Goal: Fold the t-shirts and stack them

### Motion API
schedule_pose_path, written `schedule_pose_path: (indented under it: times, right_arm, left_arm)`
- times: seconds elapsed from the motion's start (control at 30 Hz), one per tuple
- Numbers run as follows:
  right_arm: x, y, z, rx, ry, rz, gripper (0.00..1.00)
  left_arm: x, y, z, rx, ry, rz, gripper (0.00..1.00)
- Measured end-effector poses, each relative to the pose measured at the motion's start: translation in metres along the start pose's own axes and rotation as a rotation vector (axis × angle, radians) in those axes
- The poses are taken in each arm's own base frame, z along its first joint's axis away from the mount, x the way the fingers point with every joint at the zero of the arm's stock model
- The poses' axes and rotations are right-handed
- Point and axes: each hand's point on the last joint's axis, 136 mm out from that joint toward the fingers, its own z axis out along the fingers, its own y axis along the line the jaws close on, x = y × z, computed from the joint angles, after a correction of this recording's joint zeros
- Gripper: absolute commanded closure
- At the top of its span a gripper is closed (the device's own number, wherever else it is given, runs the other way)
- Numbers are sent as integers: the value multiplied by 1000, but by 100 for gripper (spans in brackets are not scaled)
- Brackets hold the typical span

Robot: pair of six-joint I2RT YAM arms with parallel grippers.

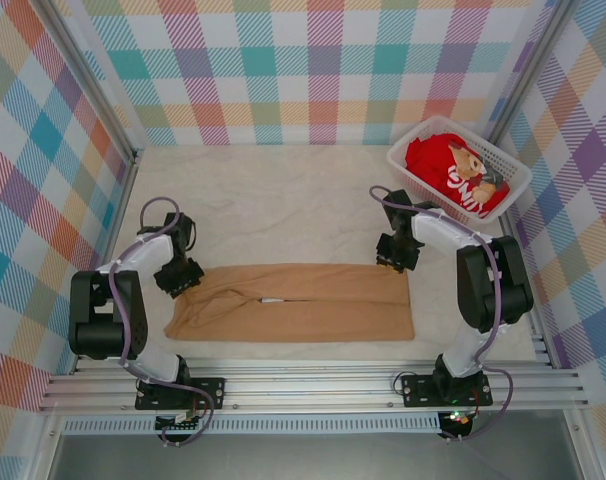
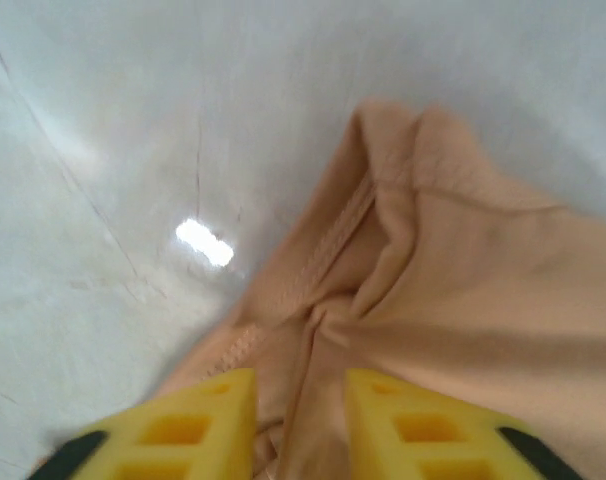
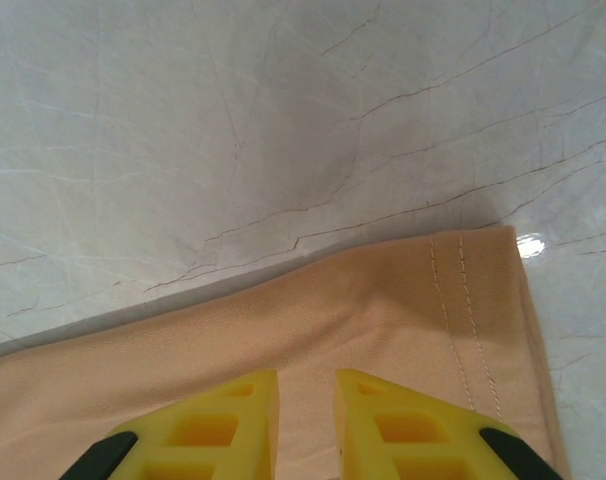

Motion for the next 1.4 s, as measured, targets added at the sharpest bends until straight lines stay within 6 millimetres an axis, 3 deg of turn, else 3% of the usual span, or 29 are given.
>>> schedule_pose_path:
  times: [0.1, 0.17, 0.27, 0.33, 0.4, 0.53, 0.67, 0.87, 1.07, 1.4]
  right_arm:
    - [0, -1, 1, 2, 1, -7, 78]
    - [0, -1, 0, 4, -2, -11, 78]
    - [0, -1, 1, 1, -4, -19, 77]
    - [-1, 1, 1, -5, -6, -28, 76]
    - [-1, 4, 0, -18, -8, -42, 76]
    - [0, 14, -4, -57, -14, -78, 75]
    - [3, 24, -13, -99, -26, -109, 75]
    - [4, 27, -17, -113, -33, -116, 74]
    - [4, 28, -17, -117, -32, -115, 74]
    - [3, 28, -17, -120, -35, -116, 75]
  left_arm:
    - [-8, -5, -15, 1, -62, 10, 64]
    - [-4, -13, -34, 36, -113, 31, 68]
    - [9, -43, -67, 202, -189, 82, 71]
    - [23, -63, -76, 329, -178, 114, 75]
    - [35, -78, -71, 385, -127, 146, 78]
    - [60, -102, -37, 370, 15, 238, 77]
    - [80, -112, -19, 348, 77, 313, 77]
    - [91, -113, -15, 338, 85, 362, 77]
    - [100, -99, -22, 334, 62, 372, 72]
    - [117, -96, -17, 326, 102, 357, 83]
